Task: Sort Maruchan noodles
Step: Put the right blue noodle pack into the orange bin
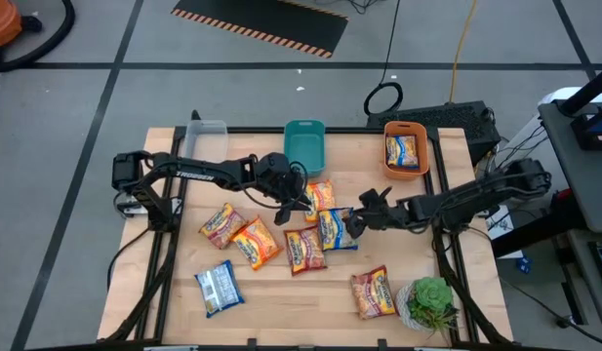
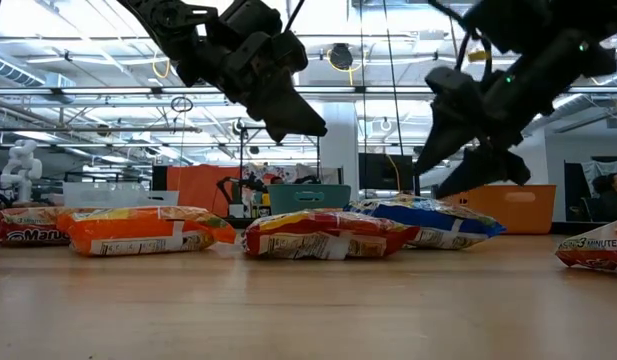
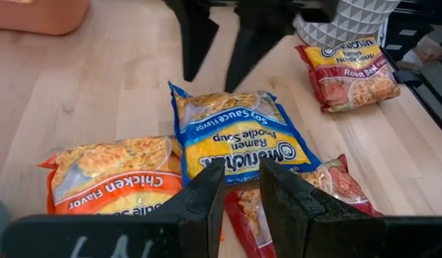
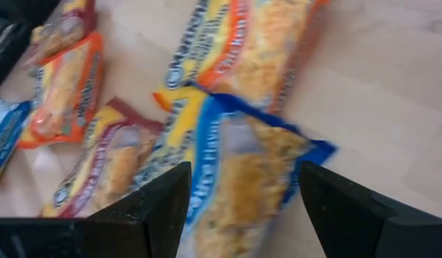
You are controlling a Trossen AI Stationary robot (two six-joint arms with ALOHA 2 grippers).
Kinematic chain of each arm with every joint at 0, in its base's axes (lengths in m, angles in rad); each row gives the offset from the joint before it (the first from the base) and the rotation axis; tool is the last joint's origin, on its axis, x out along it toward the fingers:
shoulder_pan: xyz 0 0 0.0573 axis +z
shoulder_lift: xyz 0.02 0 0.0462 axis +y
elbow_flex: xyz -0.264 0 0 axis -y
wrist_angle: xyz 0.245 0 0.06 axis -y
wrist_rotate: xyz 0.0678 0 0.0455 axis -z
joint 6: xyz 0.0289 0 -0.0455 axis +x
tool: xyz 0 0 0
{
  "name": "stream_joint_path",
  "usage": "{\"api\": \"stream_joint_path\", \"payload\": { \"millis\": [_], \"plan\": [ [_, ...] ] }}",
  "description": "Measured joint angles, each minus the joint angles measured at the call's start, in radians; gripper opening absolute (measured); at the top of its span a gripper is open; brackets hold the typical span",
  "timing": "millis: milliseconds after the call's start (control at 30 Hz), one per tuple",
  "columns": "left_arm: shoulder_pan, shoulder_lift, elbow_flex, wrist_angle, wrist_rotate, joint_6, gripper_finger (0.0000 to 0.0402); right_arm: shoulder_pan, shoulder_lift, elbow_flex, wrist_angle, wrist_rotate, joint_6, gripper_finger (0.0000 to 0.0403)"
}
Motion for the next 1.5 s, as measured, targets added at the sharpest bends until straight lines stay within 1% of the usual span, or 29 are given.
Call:
{"api": "stream_joint_path", "payload": {
  "millis": [200, 267, 333, 467, 533, 600, 800, 1100, 1267, 1367, 1500],
  "plan": [
    [0.0, 0.0, 0.0, -0.012, 0.0, 0.022, 0.0093, -0.045, -0.004, -0.052, -0.001, 0.006, 0.016, 0.0251],
    [0.0, 0.0, 0.0, -0.013, 0.0, 0.025, 0.0093, -0.056, 0.001, -0.075, 0.024, 0.029, 0.022, 0.0251],
    [0.0, 0.0, 0.0, -0.013, 0.0, 0.024, 0.0093, -0.065, 0.002, -0.113, 0.102, 0.031, 0.007, 0.0251],
    [0.0, 0.0, 0.0, -0.017, 0.0, 0.021, 0.0093, -0.076, 0.001, -0.205, 0.376, 0.019, -0.074, 0.0251],
    [0.0, 0.0, 0.0, -0.024, 0.0, 0.02, 0.0093, -0.093, 0.002, -0.251, 0.496, -0.015, -0.105, 0.0251],
    [0.0, 0.0, 0.0, -0.038, 0.0, 0.02, 0.0093, -0.117, 0.001, -0.29, 0.562, -0.052, -0.106, 0.0251],
    [0.0, 0.0, 0.0, -0.067, 0.0, 0.022, 0.0093, -0.143, 0.002, -0.363, 0.585, -0.078, -0.052, 0.0251],
    [-0.001, 0.0, 0.0, -0.046, 0.0, 0.02, 0.0093, -0.141, 0.016, -0.367, 0.619, -0.106, -0.055, 0.0251],
    [-0.005, -0.001, 0.0, -0.04, 0.0, 0.018, 0.0092, -0.14, 0.087, -0.367, 0.663, -0.129, -0.051, 0.0251],
    [-0.011, -0.002, 0.0, -0.033, 0.0, 0.017, 0.0092, -0.14, 0.162, -0.365, 0.76, -0.133, -0.057, 0.0251],
    [-0.021, -0.002, 0.0, -0.021, 0.0, 0.018, 0.0092, -0.141, 0.266, -0.364, 0.953, -0.19, -0.089, 0.0251]
  ]
}}
